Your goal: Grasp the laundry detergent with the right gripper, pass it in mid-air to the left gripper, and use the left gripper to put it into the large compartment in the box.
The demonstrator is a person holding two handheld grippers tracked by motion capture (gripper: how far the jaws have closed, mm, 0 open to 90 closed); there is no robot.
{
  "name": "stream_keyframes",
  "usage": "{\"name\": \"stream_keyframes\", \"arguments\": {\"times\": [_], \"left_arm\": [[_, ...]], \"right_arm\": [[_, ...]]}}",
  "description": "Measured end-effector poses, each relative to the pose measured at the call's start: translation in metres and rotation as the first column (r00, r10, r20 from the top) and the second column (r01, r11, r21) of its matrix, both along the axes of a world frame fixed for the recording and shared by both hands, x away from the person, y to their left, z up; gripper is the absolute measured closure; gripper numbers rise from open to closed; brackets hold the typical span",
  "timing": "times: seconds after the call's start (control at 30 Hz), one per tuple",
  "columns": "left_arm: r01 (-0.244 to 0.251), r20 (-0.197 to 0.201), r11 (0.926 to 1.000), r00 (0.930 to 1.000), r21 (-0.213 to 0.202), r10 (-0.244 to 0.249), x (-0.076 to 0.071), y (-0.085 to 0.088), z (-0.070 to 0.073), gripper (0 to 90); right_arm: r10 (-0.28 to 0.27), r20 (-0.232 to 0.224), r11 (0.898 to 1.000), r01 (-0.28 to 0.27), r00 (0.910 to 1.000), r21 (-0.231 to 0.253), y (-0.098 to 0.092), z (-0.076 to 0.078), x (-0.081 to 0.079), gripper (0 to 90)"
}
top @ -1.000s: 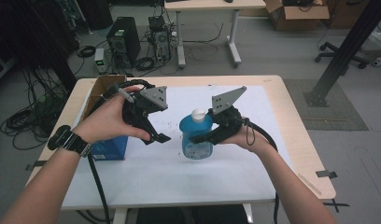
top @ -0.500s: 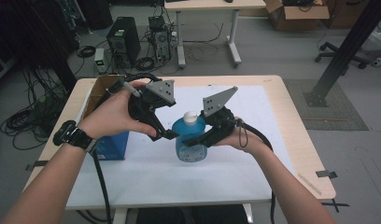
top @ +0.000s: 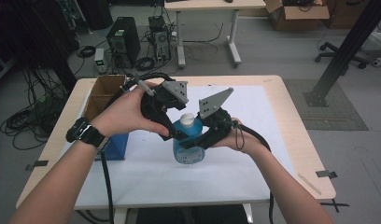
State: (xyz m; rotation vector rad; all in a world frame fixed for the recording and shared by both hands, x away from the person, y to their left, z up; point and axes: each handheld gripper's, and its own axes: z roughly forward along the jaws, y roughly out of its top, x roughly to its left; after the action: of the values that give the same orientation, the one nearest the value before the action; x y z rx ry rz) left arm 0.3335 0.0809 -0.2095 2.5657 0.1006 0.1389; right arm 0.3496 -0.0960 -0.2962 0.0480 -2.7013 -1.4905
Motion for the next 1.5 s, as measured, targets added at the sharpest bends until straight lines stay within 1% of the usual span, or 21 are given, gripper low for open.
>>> {"name": "stream_keyframes", "arguments": {"times": [0.1,0.23,0.37,0.43,0.53,0.8,0.9,1.17,1.2,1.27,1.4,1.5], "left_arm": [[0.006,-0.005,0.9998,1.0,0.02,-0.006,0.0,-0.003,-0.001,12.8],[0.003,-0.006,0.9993,1.0,0.037,-0.003,0.001,-0.006,-0.002,14.7],[-0.004,-0.013,0.9977,0.9999,0.068,0.005,0.001,-0.01,-0.003,18.0],[-0.001,-0.014,0.9971,0.9999,0.076,0.002,0.001,-0.013,-0.003,18.6],[0.004,-0.014,0.9959,0.9999,0.091,-0.003,0.0,-0.016,-0.003,21.9],[0.015,-0.019,0.9936,0.9997,0.112,-0.013,0.001,-0.02,-0.004,27.1],[0.018,-0.022,0.9934,0.9996,0.114,-0.015,0.001,-0.021,-0.004,29.8],[0.025,-0.031,0.991,0.9993,0.132,-0.021,0.0,-0.025,-0.004,33.2],[0.03,-0.031,0.9899,0.9992,0.139,-0.026,0.0,-0.025,-0.004,34.0],[0.031,-0.038,0.9898,0.9989,0.139,-0.026,0.0,-0.026,-0.005,35.0],[0.03,-0.041,0.9893,0.9989,0.143,-0.025,0.0,-0.026,-0.005,37.3],[0.031,-0.043,0.9887,0.9987,0.147,-0.025,0.0,-0.027,-0.005,37.4]], "right_arm": [[0.0,0.002,1.0,0.0,1.0,0.001,0.0,0.0,0.0,42.2],[-0.003,0.007,1.0,0.003,1.0,0.001,-0.001,0.001,0.0,42.2],[-0.002,0.01,1.0,0.002,1.0,-0.001,-0.001,0.001,0.001,42.3],[-0.001,0.011,1.0,0.001,0.9999,-0.003,-0.001,0.001,0.0,42.2],[-0.001,0.015,1.0,0.001,0.9999,-0.003,-0.001,0.002,0.0,42.2],[0.001,0.015,1.0,-0.001,0.9999,-0.012,-0.001,0.001,0.0,42.3],[-0.002,0.015,1.0,0.002,0.9999,-0.014,-0.001,0.001,0.0,42.3],[-0.003,0.024,1.0,0.004,0.9997,-0.019,-0.002,0.0,0.0,42.3],[-0.003,0.022,1.0,0.003,0.9997,-0.02,-0.002,0.0,0.0,42.3],[-0.002,0.023,1.0,0.003,0.9997,-0.021,-0.002,0.0,-0.001,42.4],[-0.004,0.021,1.0,0.004,0.9998,-0.024,-0.002,0.0,0.0,42.3],[-0.005,0.021,1.0,0.005,0.9998,-0.024,-0.002,0.0,-0.001,42.4]]}}
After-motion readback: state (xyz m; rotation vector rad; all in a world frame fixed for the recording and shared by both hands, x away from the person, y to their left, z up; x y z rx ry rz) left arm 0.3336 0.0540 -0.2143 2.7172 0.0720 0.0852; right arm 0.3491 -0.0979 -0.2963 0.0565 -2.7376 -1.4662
